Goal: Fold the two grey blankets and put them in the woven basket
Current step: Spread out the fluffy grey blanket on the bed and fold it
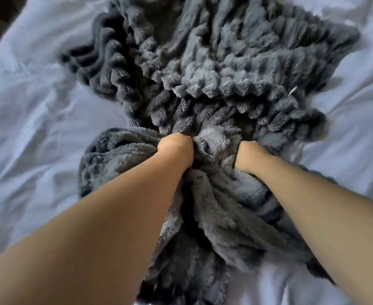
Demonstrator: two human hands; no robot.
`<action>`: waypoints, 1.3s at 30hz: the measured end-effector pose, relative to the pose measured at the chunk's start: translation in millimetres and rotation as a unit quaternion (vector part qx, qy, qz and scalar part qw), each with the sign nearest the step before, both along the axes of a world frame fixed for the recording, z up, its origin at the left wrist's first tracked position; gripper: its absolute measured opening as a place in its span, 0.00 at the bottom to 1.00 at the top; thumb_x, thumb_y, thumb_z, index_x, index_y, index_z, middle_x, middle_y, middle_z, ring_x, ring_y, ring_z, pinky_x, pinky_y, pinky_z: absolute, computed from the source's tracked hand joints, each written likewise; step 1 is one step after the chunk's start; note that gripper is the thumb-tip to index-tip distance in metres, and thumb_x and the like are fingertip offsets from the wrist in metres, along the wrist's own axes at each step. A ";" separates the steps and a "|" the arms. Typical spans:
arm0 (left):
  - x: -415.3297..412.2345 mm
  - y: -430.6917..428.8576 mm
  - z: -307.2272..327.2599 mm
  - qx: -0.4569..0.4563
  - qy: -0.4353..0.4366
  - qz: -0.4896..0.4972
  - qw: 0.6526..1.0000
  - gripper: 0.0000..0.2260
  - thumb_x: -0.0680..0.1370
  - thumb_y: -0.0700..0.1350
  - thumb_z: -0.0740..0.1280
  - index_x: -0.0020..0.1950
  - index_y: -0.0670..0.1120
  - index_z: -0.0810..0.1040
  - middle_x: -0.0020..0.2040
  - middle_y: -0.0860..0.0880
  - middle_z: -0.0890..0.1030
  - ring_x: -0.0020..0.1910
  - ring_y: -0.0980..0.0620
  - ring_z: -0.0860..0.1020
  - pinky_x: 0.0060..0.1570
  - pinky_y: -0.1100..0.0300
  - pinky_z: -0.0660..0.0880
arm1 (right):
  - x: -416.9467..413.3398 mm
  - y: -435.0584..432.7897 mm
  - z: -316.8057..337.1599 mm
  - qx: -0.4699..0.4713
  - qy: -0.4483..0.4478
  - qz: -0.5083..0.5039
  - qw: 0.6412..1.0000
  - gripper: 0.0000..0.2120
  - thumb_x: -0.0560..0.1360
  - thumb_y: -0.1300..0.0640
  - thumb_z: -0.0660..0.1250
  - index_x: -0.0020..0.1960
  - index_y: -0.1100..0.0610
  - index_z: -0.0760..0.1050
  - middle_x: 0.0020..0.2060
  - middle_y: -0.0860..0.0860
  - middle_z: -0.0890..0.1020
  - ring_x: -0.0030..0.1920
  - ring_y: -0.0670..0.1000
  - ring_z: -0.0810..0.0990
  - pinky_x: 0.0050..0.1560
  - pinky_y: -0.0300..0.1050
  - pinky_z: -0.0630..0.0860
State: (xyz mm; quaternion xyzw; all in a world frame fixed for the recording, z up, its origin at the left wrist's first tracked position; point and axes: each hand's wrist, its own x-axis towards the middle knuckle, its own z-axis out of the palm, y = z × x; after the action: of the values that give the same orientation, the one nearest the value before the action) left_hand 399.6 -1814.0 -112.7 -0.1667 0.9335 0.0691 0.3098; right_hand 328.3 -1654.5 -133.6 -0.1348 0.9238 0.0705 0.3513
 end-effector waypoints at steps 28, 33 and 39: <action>82.6 -40.5 713.1 0.024 0.681 0.020 0.732 0.31 0.69 0.43 0.72 0.71 0.50 0.68 0.62 0.40 0.77 0.61 0.39 0.74 0.60 0.54 0.70 | 62.3 59.6 689.6 -0.558 0.485 -0.202 0.642 0.18 0.73 0.60 0.61 0.60 0.49 0.76 0.55 0.55 0.81 0.55 0.60 0.79 0.48 0.46 0.72; 123.6 -50.4 818.8 -0.127 0.685 0.087 0.712 0.42 0.72 0.39 0.70 0.79 0.47 0.48 0.69 0.35 0.64 0.65 0.35 0.70 0.63 0.48 0.69 | 83.0 119.3 800.9 -0.513 0.618 -0.184 0.567 0.15 0.73 0.69 0.60 0.57 0.64 0.78 0.50 0.67 0.80 0.49 0.66 0.78 0.42 0.47 0.68; 148.9 -54.7 789.8 -0.144 0.722 0.073 0.672 0.23 0.74 0.35 0.62 0.69 0.41 0.69 0.62 0.37 0.74 0.59 0.39 0.75 0.59 0.50 0.72 | 108.6 162.1 788.0 -0.522 0.653 -0.218 0.504 0.18 0.72 0.70 0.60 0.58 0.60 0.80 0.49 0.68 0.81 0.51 0.68 0.78 0.50 0.54 0.75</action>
State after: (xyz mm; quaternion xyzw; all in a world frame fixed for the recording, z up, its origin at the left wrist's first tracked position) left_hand 548.5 -1868.6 677.1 -0.1752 0.8492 0.0550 -0.4951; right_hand 436.9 -1492.4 654.5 -0.0039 0.7609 -0.4355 -0.4811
